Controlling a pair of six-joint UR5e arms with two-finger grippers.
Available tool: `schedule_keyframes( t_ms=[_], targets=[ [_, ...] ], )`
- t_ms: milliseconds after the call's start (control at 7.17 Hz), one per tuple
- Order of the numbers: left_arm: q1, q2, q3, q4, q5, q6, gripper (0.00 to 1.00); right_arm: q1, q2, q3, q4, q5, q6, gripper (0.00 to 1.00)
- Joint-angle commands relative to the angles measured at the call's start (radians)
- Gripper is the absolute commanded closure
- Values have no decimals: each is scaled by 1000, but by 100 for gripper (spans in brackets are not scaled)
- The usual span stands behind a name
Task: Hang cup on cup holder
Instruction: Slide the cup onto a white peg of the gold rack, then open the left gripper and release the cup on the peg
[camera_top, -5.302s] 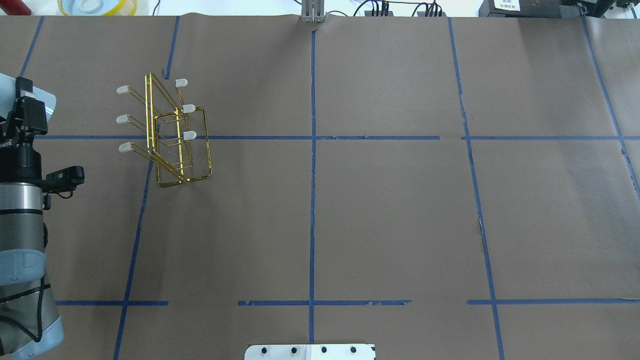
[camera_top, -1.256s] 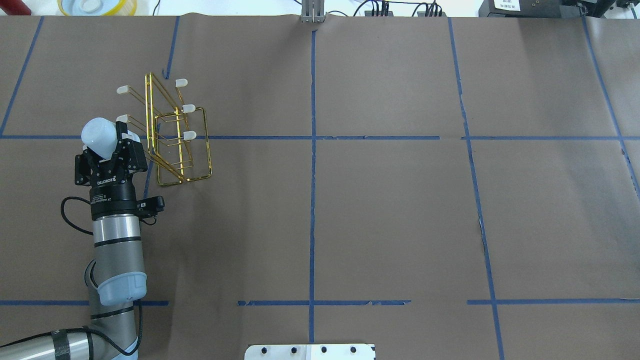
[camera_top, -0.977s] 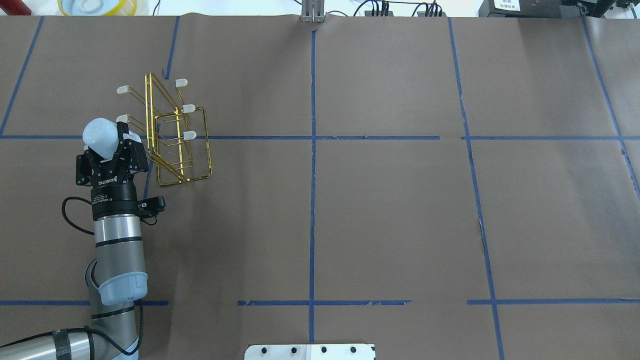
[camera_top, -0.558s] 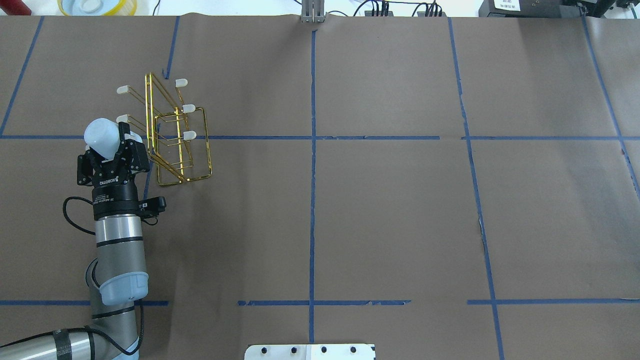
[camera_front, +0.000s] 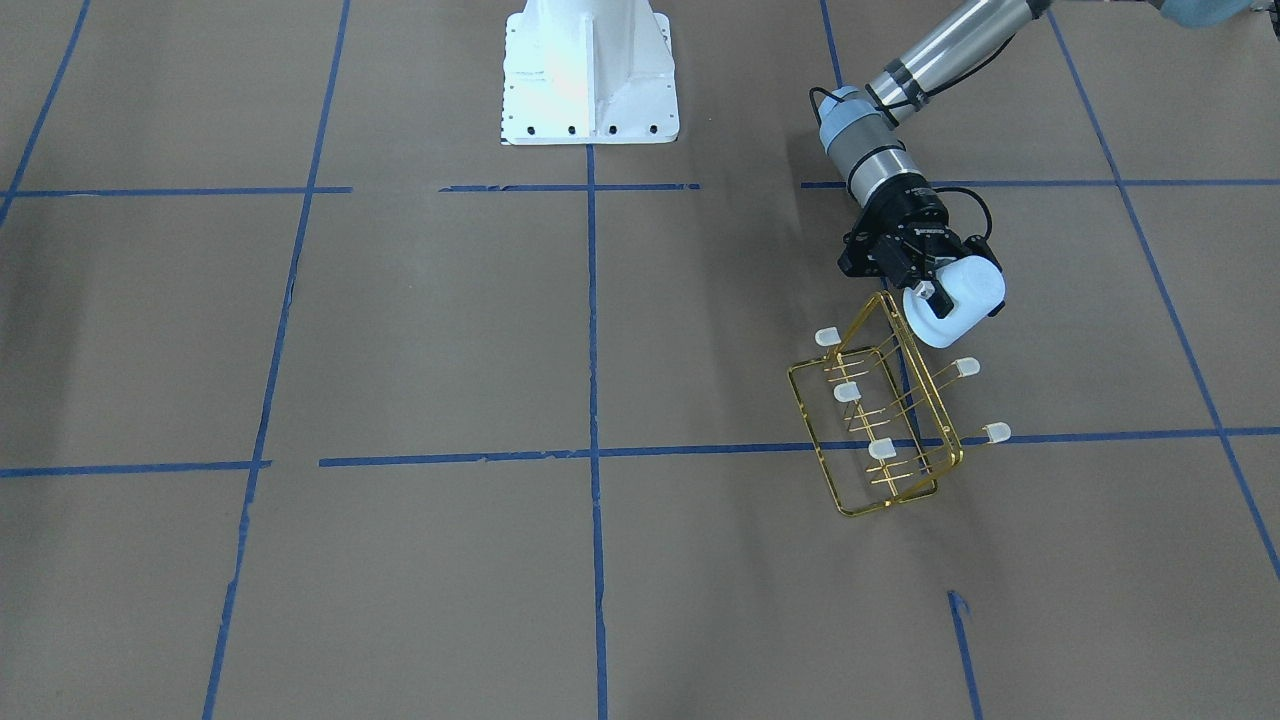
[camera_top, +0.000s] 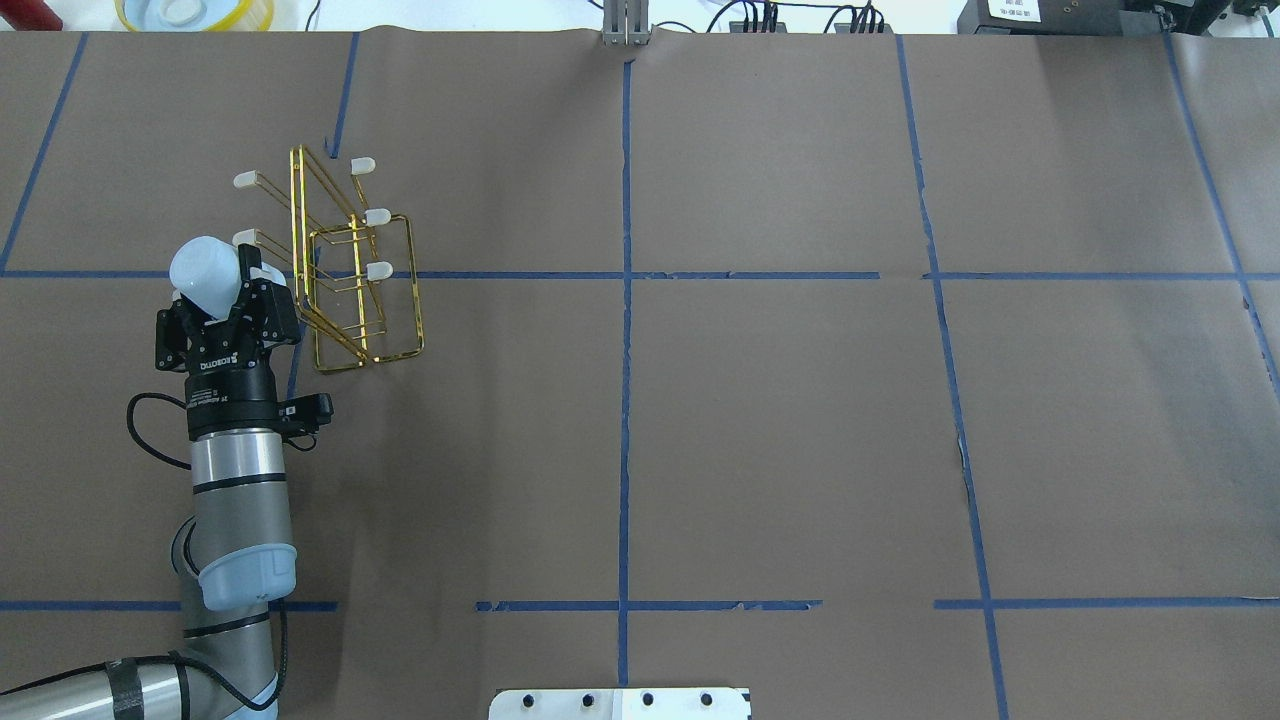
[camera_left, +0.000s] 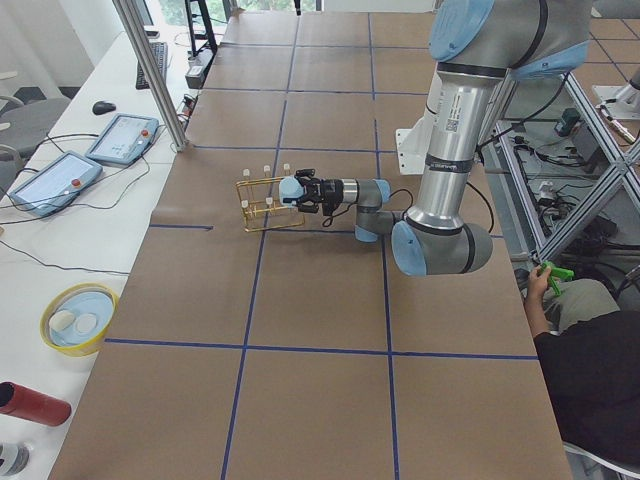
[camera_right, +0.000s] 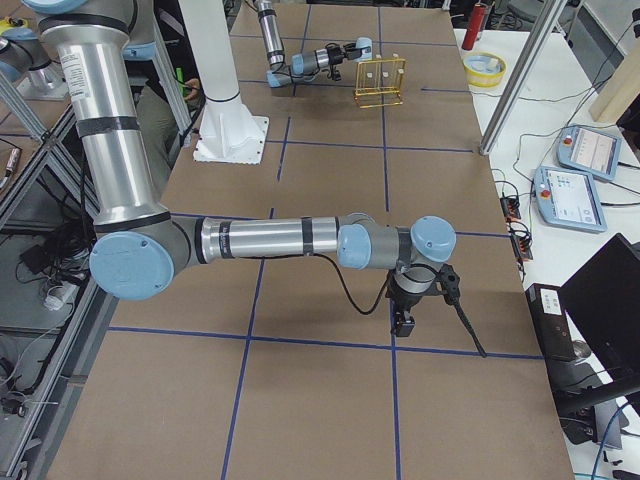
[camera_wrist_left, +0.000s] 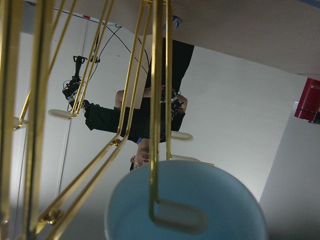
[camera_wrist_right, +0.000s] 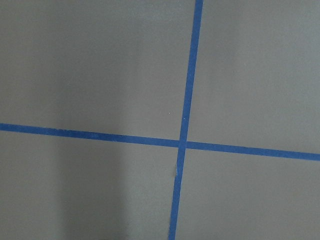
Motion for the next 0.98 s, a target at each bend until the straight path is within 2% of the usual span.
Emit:
schedule_keyframes(
  t_ms=[0, 140, 558, 837],
  targets=[
    [-2, -1, -6, -2, -1, 11, 6, 0, 0, 0, 0, 0, 0, 0],
    [-3, -1, -9, -2, -3, 13, 0, 0, 0, 0, 0, 0, 0, 0],
    [-9, 0, -32, -10, -38, 16, 0, 0, 2, 0, 0, 0, 0, 0],
    [-15, 3, -87, -13, -65, 104, 0, -1, 0, 0, 0, 0, 0, 0]
  ],
)
